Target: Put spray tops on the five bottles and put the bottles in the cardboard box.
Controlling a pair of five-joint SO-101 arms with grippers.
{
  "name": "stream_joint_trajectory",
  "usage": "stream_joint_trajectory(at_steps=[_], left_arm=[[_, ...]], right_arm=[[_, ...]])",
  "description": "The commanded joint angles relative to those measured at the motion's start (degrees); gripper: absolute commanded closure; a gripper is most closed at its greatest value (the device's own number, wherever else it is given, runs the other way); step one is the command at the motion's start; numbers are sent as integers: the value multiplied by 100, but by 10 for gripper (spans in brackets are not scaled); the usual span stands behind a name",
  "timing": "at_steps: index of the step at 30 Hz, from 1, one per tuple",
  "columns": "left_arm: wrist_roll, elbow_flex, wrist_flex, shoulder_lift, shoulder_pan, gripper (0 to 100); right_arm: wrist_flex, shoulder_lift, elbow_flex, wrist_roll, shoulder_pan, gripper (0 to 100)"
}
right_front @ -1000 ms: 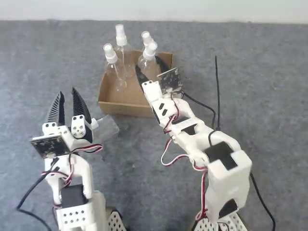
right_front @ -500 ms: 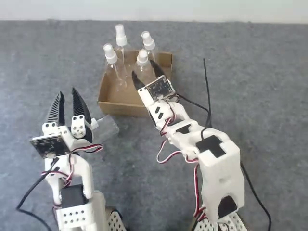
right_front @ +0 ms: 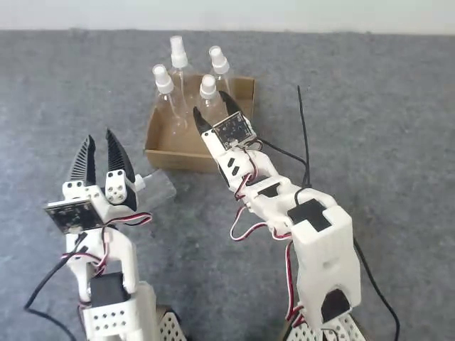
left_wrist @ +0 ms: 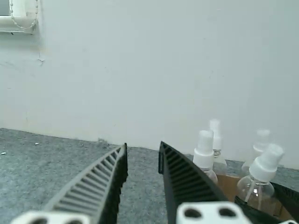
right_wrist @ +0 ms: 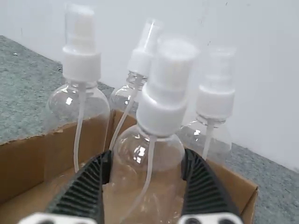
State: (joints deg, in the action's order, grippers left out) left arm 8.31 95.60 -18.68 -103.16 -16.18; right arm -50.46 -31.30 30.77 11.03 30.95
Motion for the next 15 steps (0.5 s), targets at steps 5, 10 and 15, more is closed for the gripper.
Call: stream_joint_trajectory(at_steps=[5, 10, 15], left_arm=[[-70, -66, 167, -97, 18, 891], [-70, -66, 167, -97, 18, 891], [-70, -66, 167, -97, 18, 891]], right_arm=[[444, 163, -360, 35, 75, 821], [444, 171, -360, 35, 75, 818], [435, 180, -352, 35, 84, 817]])
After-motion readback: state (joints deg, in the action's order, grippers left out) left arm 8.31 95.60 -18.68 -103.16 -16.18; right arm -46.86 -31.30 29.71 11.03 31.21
